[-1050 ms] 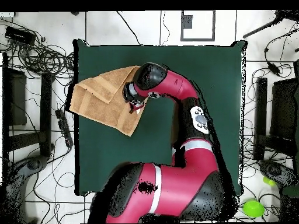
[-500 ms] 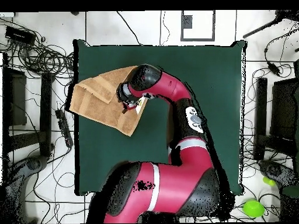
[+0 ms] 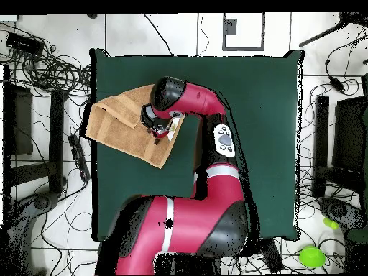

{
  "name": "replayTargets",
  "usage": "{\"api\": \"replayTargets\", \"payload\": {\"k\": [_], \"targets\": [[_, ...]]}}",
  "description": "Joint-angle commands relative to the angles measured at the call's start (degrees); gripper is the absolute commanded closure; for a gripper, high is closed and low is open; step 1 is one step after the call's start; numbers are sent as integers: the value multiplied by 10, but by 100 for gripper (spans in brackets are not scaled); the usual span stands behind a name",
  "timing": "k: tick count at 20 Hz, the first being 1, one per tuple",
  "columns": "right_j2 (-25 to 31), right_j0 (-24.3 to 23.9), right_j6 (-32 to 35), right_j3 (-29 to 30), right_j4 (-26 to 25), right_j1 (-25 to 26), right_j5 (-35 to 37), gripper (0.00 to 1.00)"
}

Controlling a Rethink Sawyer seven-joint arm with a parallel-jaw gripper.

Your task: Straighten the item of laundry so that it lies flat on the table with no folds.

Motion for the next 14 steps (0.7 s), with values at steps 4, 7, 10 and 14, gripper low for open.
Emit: {"api": "replayTargets", "payload": {"k": [4,7,10,14], "targets": [[-85,52,-42,-97,-170,127,35,0],[-113,69,-76,-126,-214,133,75,0],[-131,77,-142,-146,-259,138,98,0],[-146,82,-186,-154,-289,136,115,0]]}}
